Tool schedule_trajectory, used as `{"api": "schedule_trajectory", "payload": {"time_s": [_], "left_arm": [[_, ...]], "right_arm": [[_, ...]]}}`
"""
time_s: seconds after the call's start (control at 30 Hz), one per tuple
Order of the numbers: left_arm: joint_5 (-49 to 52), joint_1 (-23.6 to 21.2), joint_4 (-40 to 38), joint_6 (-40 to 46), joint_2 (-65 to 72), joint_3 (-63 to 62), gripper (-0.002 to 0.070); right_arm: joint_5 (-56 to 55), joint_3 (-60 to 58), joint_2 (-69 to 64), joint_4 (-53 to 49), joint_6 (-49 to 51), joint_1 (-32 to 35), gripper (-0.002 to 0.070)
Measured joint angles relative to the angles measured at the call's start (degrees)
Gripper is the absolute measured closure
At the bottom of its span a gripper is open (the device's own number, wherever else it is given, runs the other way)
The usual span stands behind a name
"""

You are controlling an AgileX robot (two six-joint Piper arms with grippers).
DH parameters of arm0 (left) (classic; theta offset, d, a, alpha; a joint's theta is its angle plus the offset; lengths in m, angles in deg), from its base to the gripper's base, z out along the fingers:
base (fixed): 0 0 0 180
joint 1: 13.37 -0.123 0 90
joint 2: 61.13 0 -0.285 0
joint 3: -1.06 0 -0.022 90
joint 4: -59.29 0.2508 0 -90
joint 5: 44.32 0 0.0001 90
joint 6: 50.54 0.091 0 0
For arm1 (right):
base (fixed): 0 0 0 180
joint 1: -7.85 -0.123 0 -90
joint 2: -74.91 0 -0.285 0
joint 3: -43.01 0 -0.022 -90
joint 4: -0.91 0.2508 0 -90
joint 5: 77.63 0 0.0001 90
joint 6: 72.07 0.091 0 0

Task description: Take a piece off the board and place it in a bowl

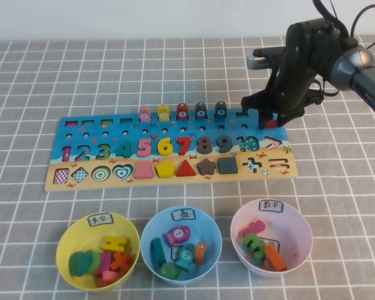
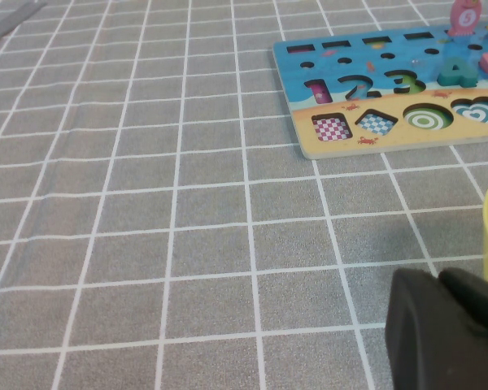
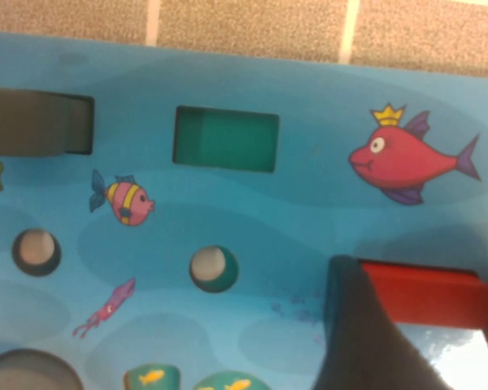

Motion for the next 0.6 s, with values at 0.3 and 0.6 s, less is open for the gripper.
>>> {"api": "schedule_trajectory", "payload": {"time_s": [0.3, 0.6], "left_arm": [[0.00, 0.00, 0.00, 0.00, 0.00, 0.00, 0.0676], [0.00, 0.00, 0.00, 0.00, 0.00, 0.00, 0.0676]], "right_arm": [[1.04, 0.00, 0.00, 0.00, 0.00, 0.00, 0.0395], [3.39, 1.17, 0.00, 0.00, 0.00, 0.00, 0.0396]]}}
